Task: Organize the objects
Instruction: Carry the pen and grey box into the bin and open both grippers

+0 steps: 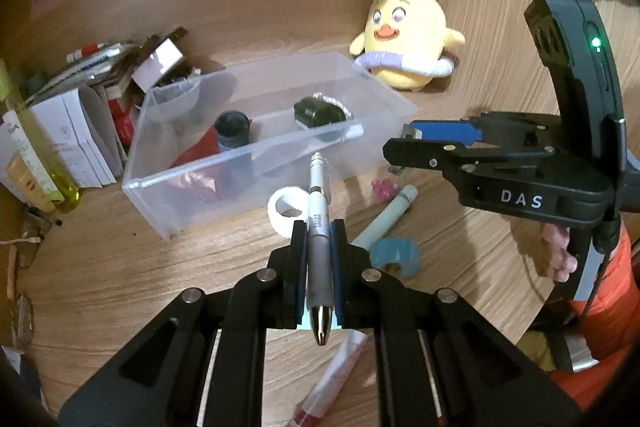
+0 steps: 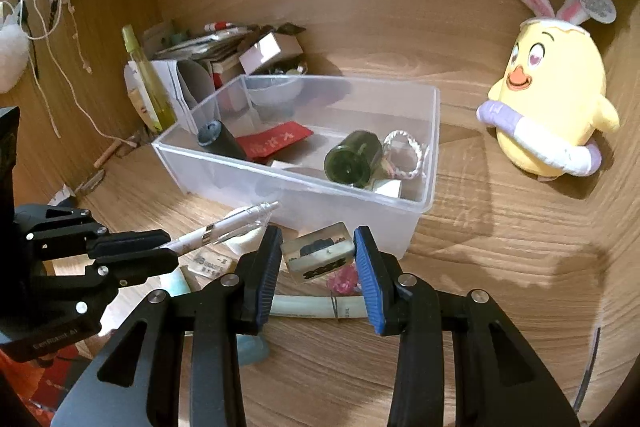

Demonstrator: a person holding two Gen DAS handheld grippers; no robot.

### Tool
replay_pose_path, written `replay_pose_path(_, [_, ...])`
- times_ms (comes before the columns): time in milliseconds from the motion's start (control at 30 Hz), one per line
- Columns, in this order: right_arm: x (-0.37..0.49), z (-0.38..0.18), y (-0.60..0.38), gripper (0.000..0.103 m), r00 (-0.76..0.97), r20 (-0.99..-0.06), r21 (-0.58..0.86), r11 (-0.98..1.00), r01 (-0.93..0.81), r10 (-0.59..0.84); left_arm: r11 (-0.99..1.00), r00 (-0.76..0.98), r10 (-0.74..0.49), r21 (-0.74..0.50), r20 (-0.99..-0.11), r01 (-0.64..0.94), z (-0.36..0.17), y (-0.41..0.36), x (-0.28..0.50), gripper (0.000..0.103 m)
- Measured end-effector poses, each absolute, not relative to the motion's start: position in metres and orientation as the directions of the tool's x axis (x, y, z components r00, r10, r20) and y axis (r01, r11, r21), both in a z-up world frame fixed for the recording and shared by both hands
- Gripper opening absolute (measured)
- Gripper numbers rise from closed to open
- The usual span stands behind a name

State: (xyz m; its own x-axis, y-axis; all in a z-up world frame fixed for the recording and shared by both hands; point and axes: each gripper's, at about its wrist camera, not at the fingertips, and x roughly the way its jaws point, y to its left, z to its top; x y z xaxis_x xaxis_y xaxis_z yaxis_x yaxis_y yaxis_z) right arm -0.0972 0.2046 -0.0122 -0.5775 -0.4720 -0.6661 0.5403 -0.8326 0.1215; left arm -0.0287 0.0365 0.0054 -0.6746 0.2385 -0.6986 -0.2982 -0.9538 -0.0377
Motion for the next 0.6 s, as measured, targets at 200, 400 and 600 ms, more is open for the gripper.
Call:
replay_pose_path(200, [-0.09,0.004,0.204,0.034,-0.608,-0.634,0.107,-0.832,0.544,-0.479,-0.956,-0.718,0.243,-0.034,-0.652,-0.293,0.025,0.031,-0.022,0.01])
replay_pose_path(400, [-0.09,0.016,0.202,0.034,-0.63,-0.606,0.1,-0.833,0.544,-0.485,-0.961,-0.75,0.244,-0.052,-0.615,-0.27,0.042,0.017,-0.024,0.01])
replay_pose_path(600, [-0.094,0.023,0.201,0.034,-0.642,-0.59,0.104,-0.835,0.54,-0.489,-0.959,-0.761,0.265,-0.078,-0.592,-0.274,0.055,0.01,-0.019,0.01])
